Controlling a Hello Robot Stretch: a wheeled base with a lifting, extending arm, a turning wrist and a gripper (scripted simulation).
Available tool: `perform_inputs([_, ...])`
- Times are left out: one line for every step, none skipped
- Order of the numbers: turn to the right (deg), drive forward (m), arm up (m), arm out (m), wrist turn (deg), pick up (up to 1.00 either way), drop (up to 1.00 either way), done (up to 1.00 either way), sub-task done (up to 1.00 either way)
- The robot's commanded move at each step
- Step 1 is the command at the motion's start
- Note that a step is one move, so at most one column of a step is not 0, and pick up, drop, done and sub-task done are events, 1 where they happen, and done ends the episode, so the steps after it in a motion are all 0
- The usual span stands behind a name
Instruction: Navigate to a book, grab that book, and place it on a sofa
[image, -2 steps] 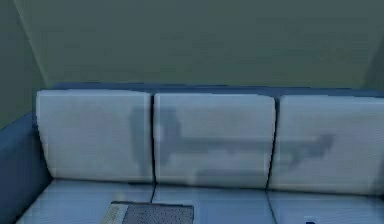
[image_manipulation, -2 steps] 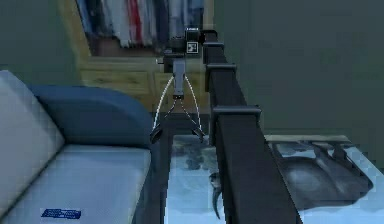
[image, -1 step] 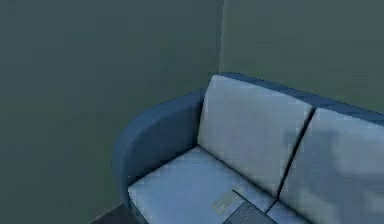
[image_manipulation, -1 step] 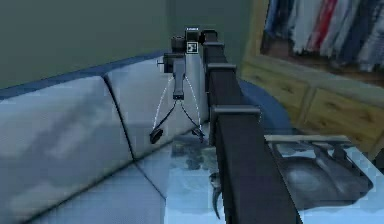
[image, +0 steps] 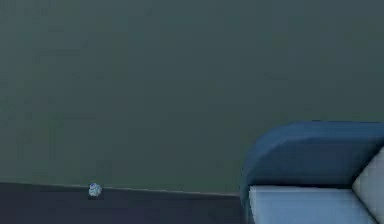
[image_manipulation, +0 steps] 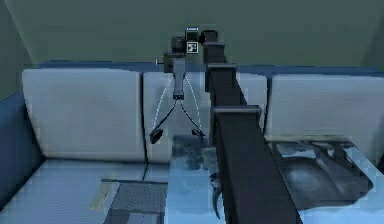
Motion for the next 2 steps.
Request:
perform_inputs([-18.0, 0.00, 0.00, 0.00, 0.0, 0.00, 0.00, 0.00, 0.00])
perform_inputs([0.0, 0.00, 0.00, 0.00, 45.0, 0.00, 0.00, 0.00, 0.00])
